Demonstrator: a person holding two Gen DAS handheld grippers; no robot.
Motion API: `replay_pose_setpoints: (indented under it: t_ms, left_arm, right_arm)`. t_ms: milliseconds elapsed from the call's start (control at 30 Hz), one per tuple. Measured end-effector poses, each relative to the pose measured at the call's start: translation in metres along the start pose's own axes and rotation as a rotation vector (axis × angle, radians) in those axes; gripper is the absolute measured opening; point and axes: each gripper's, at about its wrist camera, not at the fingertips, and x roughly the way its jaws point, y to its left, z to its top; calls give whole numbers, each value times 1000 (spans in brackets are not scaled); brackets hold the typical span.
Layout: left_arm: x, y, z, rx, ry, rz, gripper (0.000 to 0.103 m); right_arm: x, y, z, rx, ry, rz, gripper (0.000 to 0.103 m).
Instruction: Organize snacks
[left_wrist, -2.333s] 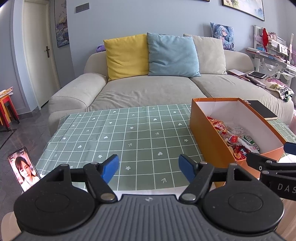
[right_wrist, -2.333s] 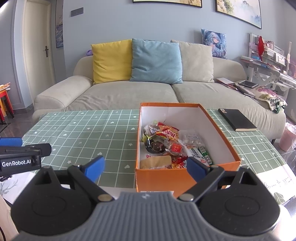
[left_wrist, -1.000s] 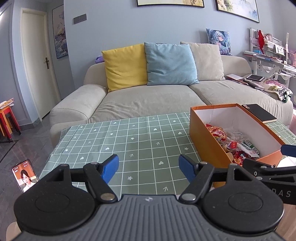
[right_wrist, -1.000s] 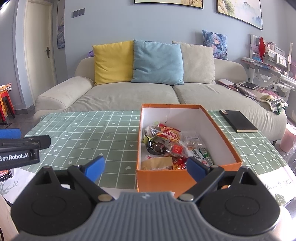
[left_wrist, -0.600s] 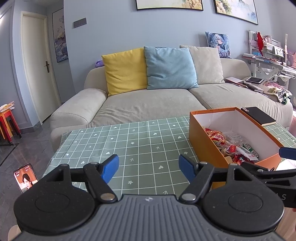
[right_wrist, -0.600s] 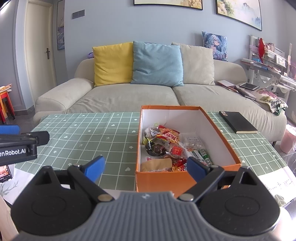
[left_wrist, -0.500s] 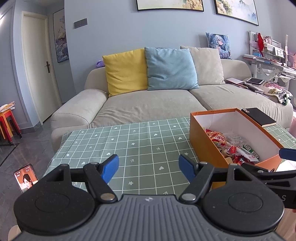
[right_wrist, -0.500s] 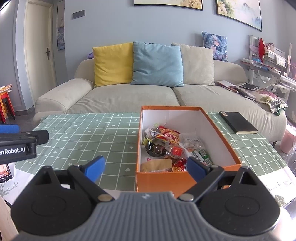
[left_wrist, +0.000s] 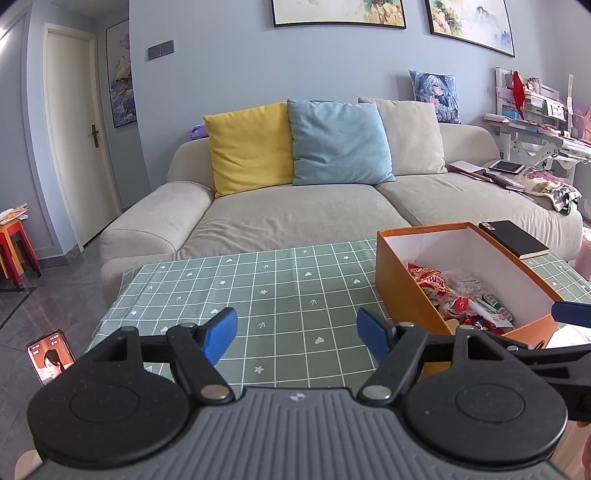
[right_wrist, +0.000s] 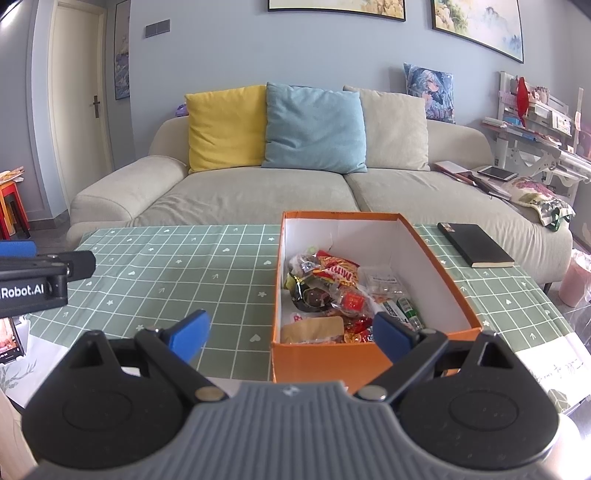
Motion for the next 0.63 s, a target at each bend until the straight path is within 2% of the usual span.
replay_pose_setpoints:
  t_ms: [400, 633]
  left_arm:
    - [3, 2, 0, -12, 15, -5, 87]
    - [2, 0, 0, 2, -4, -6, 87]
  right_arm:
    - [1, 0, 0, -1, 3, 0, 92]
    - [2, 0, -1, -1, 6, 1, 92]
